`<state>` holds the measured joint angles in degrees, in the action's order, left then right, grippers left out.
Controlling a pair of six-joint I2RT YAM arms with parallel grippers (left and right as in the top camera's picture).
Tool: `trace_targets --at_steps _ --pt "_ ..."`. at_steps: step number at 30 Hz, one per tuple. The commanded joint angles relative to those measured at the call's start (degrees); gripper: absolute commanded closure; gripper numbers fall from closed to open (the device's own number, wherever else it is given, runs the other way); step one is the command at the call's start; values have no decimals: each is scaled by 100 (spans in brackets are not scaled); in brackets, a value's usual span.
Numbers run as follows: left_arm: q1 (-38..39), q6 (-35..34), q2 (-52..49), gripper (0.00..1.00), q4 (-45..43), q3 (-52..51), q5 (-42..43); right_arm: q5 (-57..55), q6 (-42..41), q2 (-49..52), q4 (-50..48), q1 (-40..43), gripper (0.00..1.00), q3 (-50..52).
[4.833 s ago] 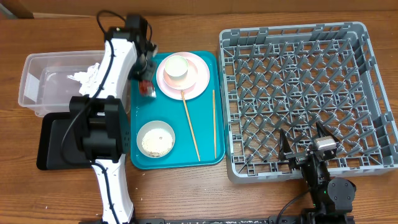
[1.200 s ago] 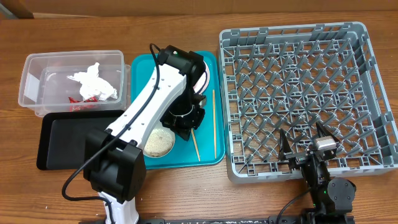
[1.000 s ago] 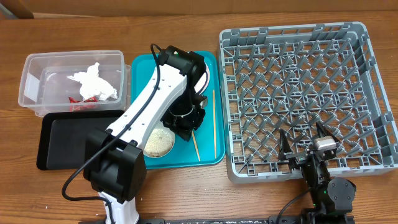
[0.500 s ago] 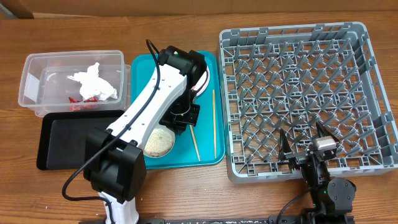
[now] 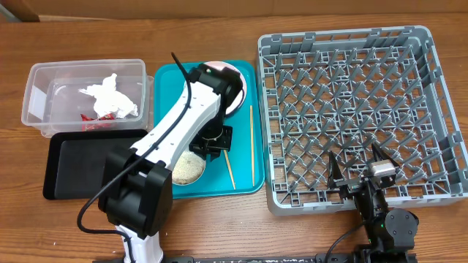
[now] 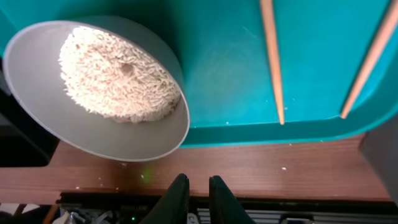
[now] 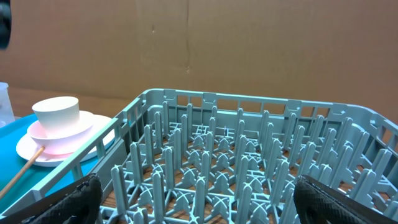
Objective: Sort waste into correct bins and load items into the dishwasher
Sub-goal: 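Reach the left gripper to the rice bowl rim and grasp it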
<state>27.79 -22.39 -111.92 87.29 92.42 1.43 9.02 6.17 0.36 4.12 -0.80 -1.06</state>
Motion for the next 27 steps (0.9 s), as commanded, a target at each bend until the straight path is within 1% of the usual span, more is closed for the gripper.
trace_targets --at_steps 1,6,16,17,25,27 --pt "42 -101 66 85 -293 -358 -59 9 -24 -20 -24 2 0 59" --pt "37 -101 66 85 -693 -730 -179 9 -22 -20 -24 2 0 59" --pt "37 -96 66 85 -1279 -1145 -214 9 -22 -20 -24 2 0 59" --pt "37 -98 66 85 -1364 -1215 -313 9 -22 -20 -24 2 0 59" --pt "37 -96 66 84 -1569 -1388 -505 9 -24 -20 -24 2 0 59" --pt "37 -98 66 86 -1585 -1397 -505 9 -24 -20 -24 2 0 59"
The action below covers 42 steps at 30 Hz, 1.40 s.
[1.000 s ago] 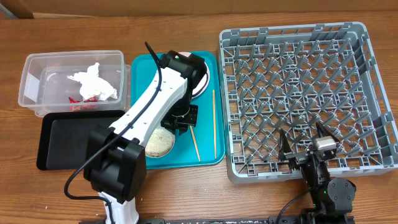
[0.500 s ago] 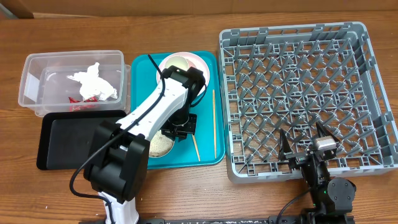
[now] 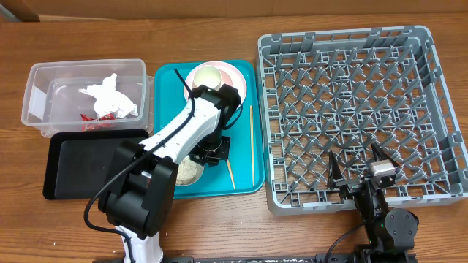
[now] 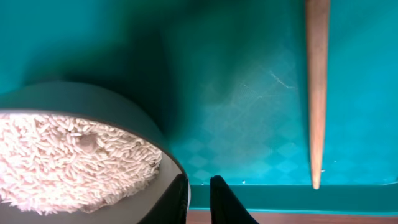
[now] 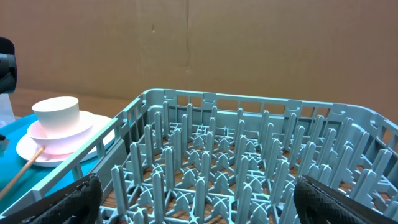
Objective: Sort waste into correct bins and load items into the dishwasher
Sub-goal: 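Reach the left gripper to the rice bowl rim and grasp it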
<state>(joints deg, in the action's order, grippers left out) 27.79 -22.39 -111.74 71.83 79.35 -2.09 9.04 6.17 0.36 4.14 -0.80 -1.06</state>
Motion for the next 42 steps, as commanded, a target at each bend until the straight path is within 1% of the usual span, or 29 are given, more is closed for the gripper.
trace_targets --at_steps 1,4,5,12,18,22,29,36,38,39,40,41,42 --pt "37 -92 48 87 -37 -87 -155 7 -24 -20 -26 2 0 59" --pt "35 -74 48 96 -26 -87 -155 7 -24 -20 -26 2 0 59" --pt "35 -74 48 96 -9 -87 -155 7 -22 -20 -26 2 0 59" --pt "35 -74 48 96 13 -85 -153 7 -24 -20 -26 2 0 59" --pt "-35 -31 50 96 203 57 -153 7 -24 -20 -26 2 0 59" --pt "-243 -33 50 95 553 496 -149 7 -22 -20 -26 2 0 59" --pt "-682 -35 55 96 1394 1360 -22 7 -22 -20 -26 2 0 59" --pt "-767 -37 55 95 1733 1423 22 7 -22 -20 -26 2 0 59" --pt "-761 -35 55 93 1759 1423 22 7 -22 -20 -26 2 0 59" --pt "-761 -37 55 87 1759 1423 24 7 -24 -20 -26 2 0 59" --pt "-761 -37 55 83 1766 1423 22 7 -24 -20 -26 2 0 59" --pt "-761 -35 55 75 1768 1419 22 7 -22 -20 -26 2 0 59" --pt "-761 -35 55 70 1770 1410 22 7 -24 -20 -26 2 0 59"
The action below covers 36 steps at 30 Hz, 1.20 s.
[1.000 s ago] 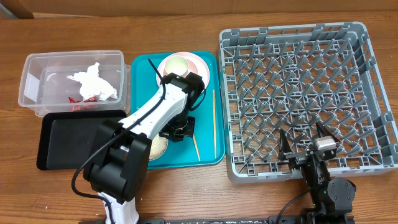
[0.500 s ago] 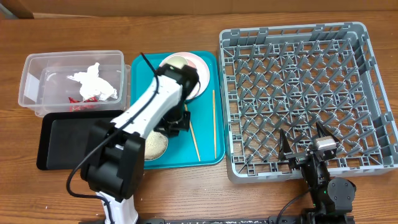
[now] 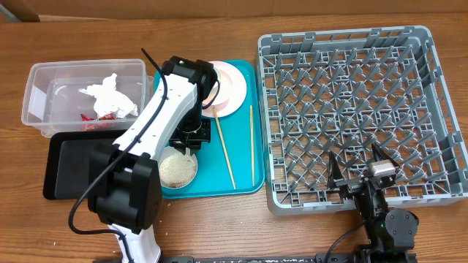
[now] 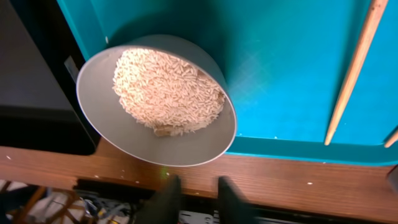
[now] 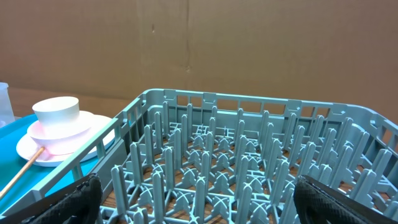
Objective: Sort waste into correct bins and load items into the dishwasher
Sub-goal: 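Reach the left gripper to the rice bowl rim and grasp it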
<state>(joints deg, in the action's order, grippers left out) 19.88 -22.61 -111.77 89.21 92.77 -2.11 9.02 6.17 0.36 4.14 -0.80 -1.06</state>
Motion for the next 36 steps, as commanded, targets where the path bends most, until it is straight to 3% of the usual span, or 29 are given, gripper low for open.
trace_targets --at_steps 1,9,26,36 --pt "28 -13 57 68 33 57 24 9 -24 -20 -26 2 0 59" --pt "31 -13 55 57 -197 -275 20 9 -24 -20 -26 2 0 59" --pt "42 -184 55 59 -363 -522 90 9 -24 -20 -26 2 0 59" --pt "42 -184 55 59 -1147 -1248 372 9 -22 -20 -26 2 0 59"
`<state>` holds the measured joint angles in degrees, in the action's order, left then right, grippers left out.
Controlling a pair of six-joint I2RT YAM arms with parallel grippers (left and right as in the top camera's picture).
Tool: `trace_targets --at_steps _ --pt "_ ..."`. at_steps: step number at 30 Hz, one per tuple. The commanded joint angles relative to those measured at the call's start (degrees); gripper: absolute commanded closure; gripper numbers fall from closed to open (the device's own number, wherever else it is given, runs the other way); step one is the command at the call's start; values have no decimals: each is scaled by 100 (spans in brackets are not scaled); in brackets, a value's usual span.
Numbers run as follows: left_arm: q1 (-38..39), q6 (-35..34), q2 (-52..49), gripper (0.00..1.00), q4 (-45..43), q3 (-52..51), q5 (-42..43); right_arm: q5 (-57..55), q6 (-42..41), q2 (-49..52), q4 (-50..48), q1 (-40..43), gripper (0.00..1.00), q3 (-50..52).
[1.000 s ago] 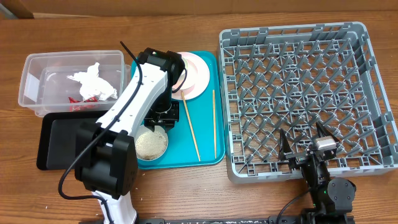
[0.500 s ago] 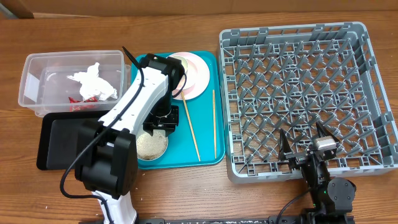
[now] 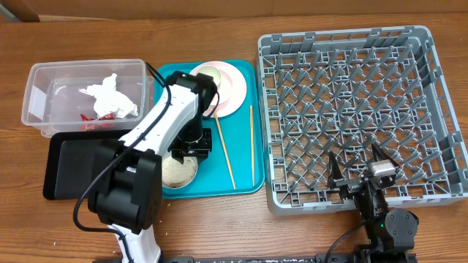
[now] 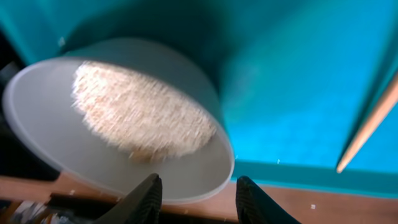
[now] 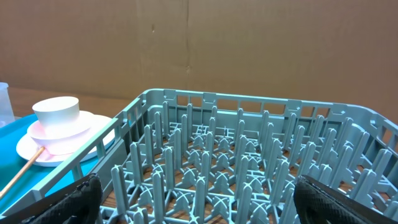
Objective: Sort waste into correct bins and load items into the dishwasher
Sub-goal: 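Reach the left gripper to the rice bowl rim and grasp it, then carry the bowl left and tip the rice onto the black tray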
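A white bowl of rice (image 3: 178,169) sits at the front left of the teal tray (image 3: 245,175). My left gripper (image 4: 200,200) is open just over it, and the bowl's near rim (image 4: 205,186) shows between the two fingers. Two wooden chopsticks (image 3: 224,150) lie on the tray to the right of the bowl. A white cup on a pink plate (image 3: 228,86) stands at the tray's back. My right gripper (image 5: 199,199) is open and empty, low over the front edge of the grey dish rack (image 3: 351,109).
A clear bin (image 3: 44,95) holding crumpled tissue and a red wrapper stands at the far left. A black tray (image 3: 73,164) lies in front of it, touching the teal tray. The rack fills the right half of the table.
My left gripper was higher over the bowl with its fingers only slightly apart. Now it is lower and opened wide about the bowl's near rim. The right arm has not moved.
My left gripper was shut above the tray's front edge beside the bowl. Then it was shut low on the tray just right of the bowl. Later it was raised over the bowl, which sat slightly further left. Now it is open at the rim.
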<state>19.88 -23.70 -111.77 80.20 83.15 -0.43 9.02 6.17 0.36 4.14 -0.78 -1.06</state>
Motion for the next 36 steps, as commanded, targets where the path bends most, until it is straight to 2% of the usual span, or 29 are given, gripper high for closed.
trace_targets --at_steps 1,20,25,29,33,36 --pt "39 -74 55 60 -354 -363 216 9 -22 -20 -26 0 0 59" --pt "42 -81 55 76 -1099 -916 348 9 -24 -20 -26 0 0 59" --pt "39 -76 55 89 -1147 -944 345 9 -24 -20 -26 0 0 59" --pt "39 -74 55 96 -1147 -944 343 9 -22 -20 -26 0 0 59" --pt "39 -68 57 96 -1132 -898 372 9 -24 -20 -26 0 0 59" --pt "37 199 57 96 -1060 -750 640 9 -24 -20 -26 0 0 59"
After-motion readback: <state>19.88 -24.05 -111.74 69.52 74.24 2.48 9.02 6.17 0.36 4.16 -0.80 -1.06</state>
